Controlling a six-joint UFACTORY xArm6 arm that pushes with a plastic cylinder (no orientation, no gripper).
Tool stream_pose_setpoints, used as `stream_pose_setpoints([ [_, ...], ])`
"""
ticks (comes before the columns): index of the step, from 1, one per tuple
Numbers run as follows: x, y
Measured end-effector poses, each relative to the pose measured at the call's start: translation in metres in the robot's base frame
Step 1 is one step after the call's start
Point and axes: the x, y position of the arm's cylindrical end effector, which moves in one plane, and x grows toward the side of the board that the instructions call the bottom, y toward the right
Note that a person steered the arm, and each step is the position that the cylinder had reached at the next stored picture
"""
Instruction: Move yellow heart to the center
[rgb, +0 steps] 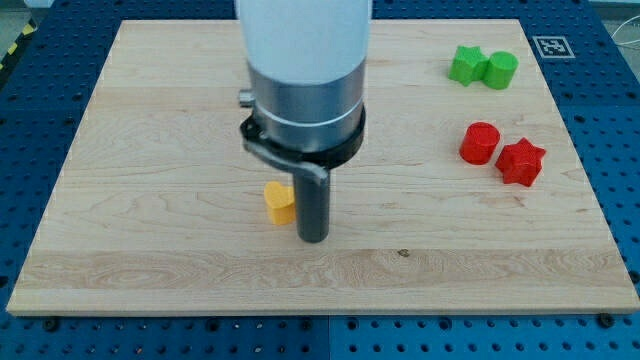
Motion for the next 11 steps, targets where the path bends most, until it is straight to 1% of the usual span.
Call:
stream_pose_setpoints([
  [1,-0.025,0.000],
  [2,-0.025,0.003],
  [3,0.013,0.011],
  [4,0.042,0.008],
  [5,0.039,-0.016],
  [6,0.015,-0.041],
  [7,-0.017,-0.052],
  [8,-0.033,-0.052],
  [9,-0.027,-0.046],
  [10,-0.025,-0.016],
  [11,-0.038,0.005],
])
